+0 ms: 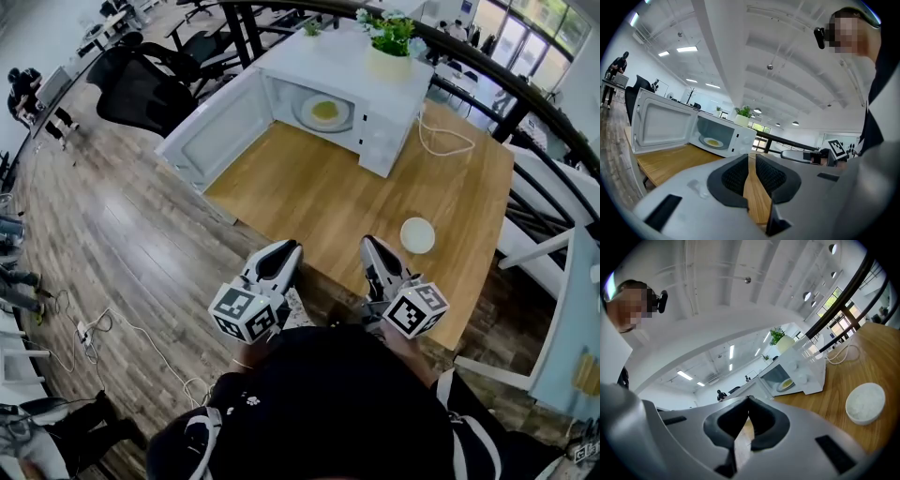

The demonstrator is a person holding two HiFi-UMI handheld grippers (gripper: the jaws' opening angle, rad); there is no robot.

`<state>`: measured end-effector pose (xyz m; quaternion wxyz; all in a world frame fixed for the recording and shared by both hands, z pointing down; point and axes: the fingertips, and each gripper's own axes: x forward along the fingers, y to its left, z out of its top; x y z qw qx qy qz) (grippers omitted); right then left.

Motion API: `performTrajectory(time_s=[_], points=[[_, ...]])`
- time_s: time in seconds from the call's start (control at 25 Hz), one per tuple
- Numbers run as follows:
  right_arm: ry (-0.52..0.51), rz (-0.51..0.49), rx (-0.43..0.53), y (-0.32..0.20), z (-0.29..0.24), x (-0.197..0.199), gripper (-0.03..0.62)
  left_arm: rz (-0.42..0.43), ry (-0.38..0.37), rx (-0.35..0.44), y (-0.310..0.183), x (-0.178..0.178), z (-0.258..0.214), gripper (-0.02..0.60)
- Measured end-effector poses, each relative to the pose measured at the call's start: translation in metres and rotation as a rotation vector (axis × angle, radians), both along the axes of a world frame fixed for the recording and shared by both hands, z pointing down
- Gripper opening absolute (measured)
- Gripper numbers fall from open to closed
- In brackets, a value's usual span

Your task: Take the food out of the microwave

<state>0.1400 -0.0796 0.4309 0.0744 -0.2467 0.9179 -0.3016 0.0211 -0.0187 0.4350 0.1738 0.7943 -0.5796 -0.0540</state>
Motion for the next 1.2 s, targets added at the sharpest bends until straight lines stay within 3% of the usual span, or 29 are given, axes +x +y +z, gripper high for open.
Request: performTrajectory(time_s=[0.72,1.2], points=[[0.048,0.225,0.030,-0.116,-0.009,-0.057,0.044,0.202,-0.065,0.026,-0.159,-0.079,-0.010,0.057],[0.142,0.282,0.031,-0.168,-0.003,-0.115,0.067,0.273,-0.104,0.001,-0.242,-0.138,0.005,0.098]])
